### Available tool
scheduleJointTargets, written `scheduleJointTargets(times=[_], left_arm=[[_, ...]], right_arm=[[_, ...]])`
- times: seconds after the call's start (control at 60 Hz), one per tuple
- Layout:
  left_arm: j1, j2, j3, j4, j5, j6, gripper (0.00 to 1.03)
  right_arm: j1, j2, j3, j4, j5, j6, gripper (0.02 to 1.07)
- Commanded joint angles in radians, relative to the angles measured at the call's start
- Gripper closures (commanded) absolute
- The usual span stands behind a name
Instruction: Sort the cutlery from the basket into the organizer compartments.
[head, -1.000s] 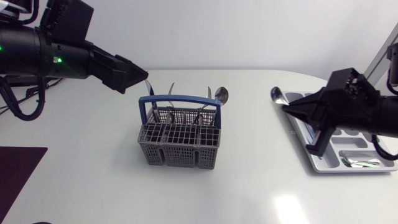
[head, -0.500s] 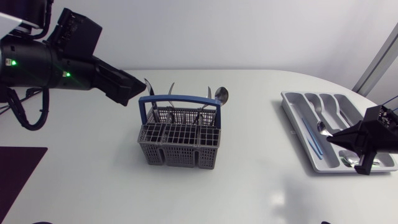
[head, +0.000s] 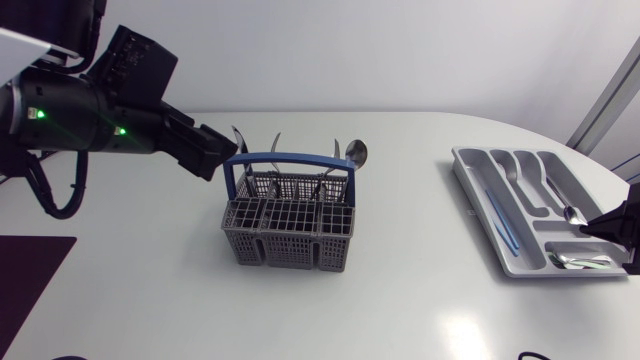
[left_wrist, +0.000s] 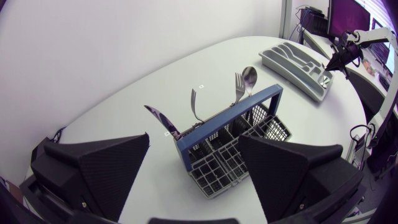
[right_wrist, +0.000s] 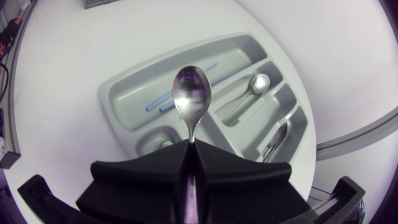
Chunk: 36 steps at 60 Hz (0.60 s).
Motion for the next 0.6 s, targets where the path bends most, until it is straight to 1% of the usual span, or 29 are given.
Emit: scheduleJointTargets(times=[0.0,0.1,0.2,0.25,0.367,0.417,0.467,0.583], left_arm=[[-0.007,-0.012,-0.034,0.001,-0.006,0.007,0.04],[-0.007,-0.019,-0.054,-0.004,-0.006,0.009,0.04],[-0.013,-0.033,-0.076,-0.005,-0.006,0.021,0.04],[-0.017,-0.041,-0.085,-0.007,-0.006,0.029,0.04],[-0.016,-0.065,-0.108,-0.01,-0.006,0.045,0.04],[-0.013,-0.075,-0.117,-0.015,-0.006,0.055,0.04],[-0.01,-0.084,-0.128,-0.018,-0.006,0.064,0.05],[-0.007,-0.098,-0.152,-0.024,-0.008,0.087,0.06]], right_arm=[[-0.014,0.072,0.038,-0.016,0.028,-0.069,1.01],[-0.021,0.121,0.054,0.012,0.072,-0.083,1.0],[-0.02,0.155,0.034,0.098,0.118,-0.083,0.83],[-0.018,0.173,0.026,0.134,0.141,-0.083,0.82],[-0.017,0.196,0.025,0.18,0.157,-0.083,0.81],[-0.02,0.201,0.023,0.196,0.161,-0.083,0.74],[-0.021,0.201,0.023,0.197,0.163,-0.083,0.69],[-0.023,0.173,0.006,0.197,0.16,-0.083,0.69]])
